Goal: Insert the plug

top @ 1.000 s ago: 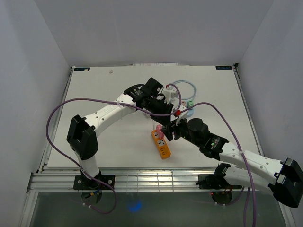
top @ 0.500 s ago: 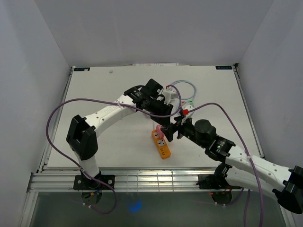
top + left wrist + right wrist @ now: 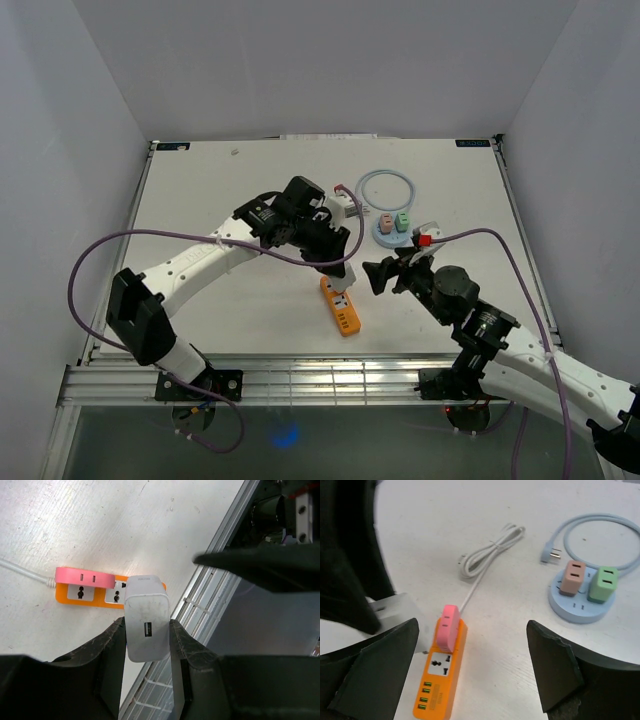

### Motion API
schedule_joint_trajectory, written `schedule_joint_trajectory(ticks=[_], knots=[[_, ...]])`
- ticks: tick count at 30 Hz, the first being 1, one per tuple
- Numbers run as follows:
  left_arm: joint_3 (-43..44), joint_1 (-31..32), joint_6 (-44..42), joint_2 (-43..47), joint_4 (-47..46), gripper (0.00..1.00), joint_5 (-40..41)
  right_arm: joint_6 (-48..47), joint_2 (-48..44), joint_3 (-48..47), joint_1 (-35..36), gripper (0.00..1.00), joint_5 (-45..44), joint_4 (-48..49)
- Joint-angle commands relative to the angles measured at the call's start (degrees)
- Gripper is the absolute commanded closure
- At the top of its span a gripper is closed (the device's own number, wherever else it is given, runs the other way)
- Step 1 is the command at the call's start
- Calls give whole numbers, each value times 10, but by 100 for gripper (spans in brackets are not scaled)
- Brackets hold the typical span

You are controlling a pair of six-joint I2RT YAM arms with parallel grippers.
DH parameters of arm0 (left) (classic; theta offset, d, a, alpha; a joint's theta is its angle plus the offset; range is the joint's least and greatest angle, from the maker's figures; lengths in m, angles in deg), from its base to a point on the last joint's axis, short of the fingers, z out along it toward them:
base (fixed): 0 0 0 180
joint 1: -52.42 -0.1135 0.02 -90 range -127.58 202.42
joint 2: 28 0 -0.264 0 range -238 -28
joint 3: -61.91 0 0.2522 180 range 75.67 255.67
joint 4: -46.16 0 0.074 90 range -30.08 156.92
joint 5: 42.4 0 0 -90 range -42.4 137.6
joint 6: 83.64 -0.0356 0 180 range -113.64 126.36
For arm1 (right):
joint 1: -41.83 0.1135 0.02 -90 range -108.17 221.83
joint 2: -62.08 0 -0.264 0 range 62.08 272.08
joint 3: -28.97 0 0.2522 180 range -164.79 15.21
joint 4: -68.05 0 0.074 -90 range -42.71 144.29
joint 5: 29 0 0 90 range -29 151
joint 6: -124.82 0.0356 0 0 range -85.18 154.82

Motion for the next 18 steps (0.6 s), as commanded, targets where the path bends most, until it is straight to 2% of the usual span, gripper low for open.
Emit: schedule_joint_trajectory(ticks=[1, 4, 11, 15, 18], knots=[[-16, 14, -25, 58, -28, 100, 2, 36, 7, 4, -11, 7, -83, -19], [-38, 29, -35, 80, -30, 100, 36, 53, 24, -1, -23, 12, -87, -32], [-84, 64, -43, 109, -48, 100, 108, 54, 46, -6, -81, 8, -25, -43], [-97, 85, -44, 114, -59, 100, 148, 47, 55, 9, -187, 9, 68, -41], [-111, 92, -46, 125, -76, 100, 151, 46, 49, 35, -239, 10, 120, -22]])
